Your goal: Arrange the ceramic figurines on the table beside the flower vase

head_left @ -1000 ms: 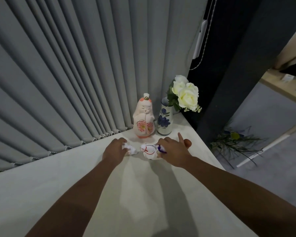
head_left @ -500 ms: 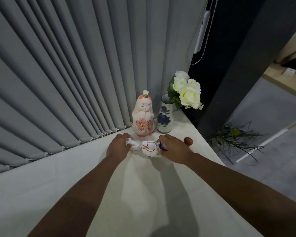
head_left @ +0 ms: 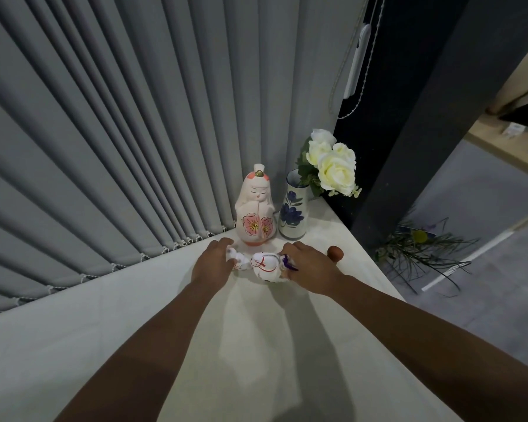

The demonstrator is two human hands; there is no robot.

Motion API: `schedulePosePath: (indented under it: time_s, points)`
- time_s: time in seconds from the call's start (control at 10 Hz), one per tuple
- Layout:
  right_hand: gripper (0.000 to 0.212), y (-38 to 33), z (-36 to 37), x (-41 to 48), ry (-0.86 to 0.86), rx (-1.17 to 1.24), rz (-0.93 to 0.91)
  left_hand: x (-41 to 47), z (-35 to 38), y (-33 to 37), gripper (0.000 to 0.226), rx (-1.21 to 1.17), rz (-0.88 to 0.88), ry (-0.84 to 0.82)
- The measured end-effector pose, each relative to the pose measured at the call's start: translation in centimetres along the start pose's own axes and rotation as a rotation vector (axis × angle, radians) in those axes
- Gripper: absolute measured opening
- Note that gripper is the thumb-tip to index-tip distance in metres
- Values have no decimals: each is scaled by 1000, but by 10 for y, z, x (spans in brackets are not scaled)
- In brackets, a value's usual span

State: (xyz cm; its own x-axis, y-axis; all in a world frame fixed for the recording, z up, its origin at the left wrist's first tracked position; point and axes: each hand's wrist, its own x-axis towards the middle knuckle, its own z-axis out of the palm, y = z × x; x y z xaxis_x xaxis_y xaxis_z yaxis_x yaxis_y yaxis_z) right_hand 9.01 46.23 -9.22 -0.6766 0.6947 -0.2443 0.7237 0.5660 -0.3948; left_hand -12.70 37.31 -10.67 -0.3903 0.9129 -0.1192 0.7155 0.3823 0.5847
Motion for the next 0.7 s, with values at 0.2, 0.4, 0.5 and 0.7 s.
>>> schedulePosePath:
  time_s: [0.2, 0.4, 0.5, 0.7]
  points:
    - [30, -1, 8, -2, -11, -9, 50, -5, 2, -2, 47, 25, 3, 6]
    - [43, -6, 18, -6, -9, -110, 148, -13, -4, -4, 57, 112, 1, 31]
    - [56, -10, 18, -12, -1, -194, 176, -20, -14, -4, 57, 133, -8, 10]
    - [60, -26, 17, -28, 79, -262, 136, -40, -32, -11, 54, 239, -42, 6]
